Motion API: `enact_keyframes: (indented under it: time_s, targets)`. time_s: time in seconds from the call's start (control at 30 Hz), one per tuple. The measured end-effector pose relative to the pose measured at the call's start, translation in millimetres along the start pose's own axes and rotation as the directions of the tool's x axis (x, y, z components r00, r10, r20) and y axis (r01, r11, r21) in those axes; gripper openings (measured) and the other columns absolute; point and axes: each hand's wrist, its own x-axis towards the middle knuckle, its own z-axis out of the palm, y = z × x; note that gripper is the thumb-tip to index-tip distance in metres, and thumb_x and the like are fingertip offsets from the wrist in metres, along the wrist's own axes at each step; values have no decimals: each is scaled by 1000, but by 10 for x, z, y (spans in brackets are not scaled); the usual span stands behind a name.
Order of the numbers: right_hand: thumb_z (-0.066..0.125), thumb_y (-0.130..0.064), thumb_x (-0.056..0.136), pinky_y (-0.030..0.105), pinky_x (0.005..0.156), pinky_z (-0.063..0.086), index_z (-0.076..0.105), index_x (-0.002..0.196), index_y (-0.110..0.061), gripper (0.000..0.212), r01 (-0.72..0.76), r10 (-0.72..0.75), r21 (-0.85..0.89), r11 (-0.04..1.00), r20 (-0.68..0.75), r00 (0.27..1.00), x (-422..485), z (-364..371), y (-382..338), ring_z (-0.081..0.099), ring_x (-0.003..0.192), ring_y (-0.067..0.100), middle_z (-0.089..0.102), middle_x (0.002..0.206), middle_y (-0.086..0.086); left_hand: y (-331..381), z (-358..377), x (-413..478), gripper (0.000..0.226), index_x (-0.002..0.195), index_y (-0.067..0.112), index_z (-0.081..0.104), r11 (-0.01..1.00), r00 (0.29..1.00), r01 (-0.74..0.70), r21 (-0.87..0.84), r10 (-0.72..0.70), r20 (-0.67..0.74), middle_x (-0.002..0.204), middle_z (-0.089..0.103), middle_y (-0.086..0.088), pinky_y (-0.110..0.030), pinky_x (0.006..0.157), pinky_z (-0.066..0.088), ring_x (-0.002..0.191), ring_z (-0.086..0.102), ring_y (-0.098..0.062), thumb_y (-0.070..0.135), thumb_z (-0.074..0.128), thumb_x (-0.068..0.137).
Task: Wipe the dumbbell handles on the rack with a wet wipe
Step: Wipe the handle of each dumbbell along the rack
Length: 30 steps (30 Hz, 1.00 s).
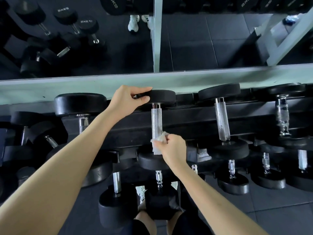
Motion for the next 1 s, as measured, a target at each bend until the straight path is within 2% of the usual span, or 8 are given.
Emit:
enact_keyframes:
  time_s: [0.1, 0.27, 0.43, 0.53, 0.7, 0.77, 0.9, 1.0]
  targets:
    - [71, -27, 80, 17, 51, 34, 60, 65, -10, 26, -92, 138, 320, 943, -123, 983, 266, -6, -318, 47, 54, 7, 54, 59, -3, 5, 16, 3, 32, 118, 35, 64, 1000, 1000, -3, -1, 3, -2, 109, 64, 20, -10, 82, 39, 106, 55, -5, 27, 66, 87]
    - [76, -19, 76, 23, 60, 49, 69, 74, -4, 16, -164, 225, 654, 739, -9, 974, 576, -133, -626, 62, 65, 11, 69, 69, 4, 0, -6, 10, 32, 117, 35, 65, 999, 1000, 4, -35, -4, 12, 107, 61, 22, -15, 88, 39, 102, 54, -2, 25, 67, 87]
    - [72, -12, 82, 12, 63, 52, 69, 84, -13, 3, -202, 73, 665, 719, 217, 973, 336, -195, -258, 68, 75, 0, 74, 76, -10, -29, -19, 28, 32, 115, 38, 65, 999, 999, -2, -39, 4, 39, 106, 64, 21, -13, 82, 38, 87, 55, 3, 26, 68, 86]
    - [77, -17, 76, 26, 78, 57, 70, 98, -4, 27, -229, 87, 528, 818, 280, 956, 231, -142, -80, 70, 89, 15, 74, 94, 5, -40, -38, 48, 32, 117, 35, 65, 999, 999, -5, -32, 6, 45, 105, 63, 23, -7, 80, 38, 91, 54, 5, 24, 67, 86]
    - [79, -5, 70, 39, 84, 57, 71, 97, 3, 29, -240, 65, 641, 729, 285, 956, 578, -198, -300, 70, 93, 30, 72, 96, 17, -37, -53, 68, 33, 117, 34, 64, 1000, 998, -10, -21, 12, 54, 105, 59, 27, -5, 82, 37, 102, 55, 2, 22, 67, 86]
    - [79, -2, 70, 35, 85, 56, 69, 101, 3, 33, -237, 36, 667, 706, 301, 953, 660, -202, -337, 70, 93, 25, 73, 98, 14, -62, -63, 73, 33, 114, 41, 62, 1000, 999, -15, -23, 16, 46, 104, 59, 29, -7, 86, 37, 105, 55, 1, 23, 68, 86]
    - [78, -13, 75, 11, 63, 50, 66, 105, -8, 32, -228, 2, 590, 775, 358, 934, 526, -203, -170, 66, 79, 2, 70, 90, -5, -60, -69, 62, 35, 108, 47, 60, 999, 998, -29, -41, 31, 59, 107, 62, 26, -17, 96, 39, 110, 55, -2, 22, 68, 86]
    - [77, -15, 77, 9, 61, 49, 68, 97, -16, 22, -260, 0, 520, 814, 447, 895, 402, -206, 15, 66, 75, -2, 70, 87, -8, 69, -85, 68, 34, 115, 42, 61, 996, 993, -47, 77, 39, 108, 118, 63, 17, -24, 99, 39, 115, 53, -5, 24, 66, 87]
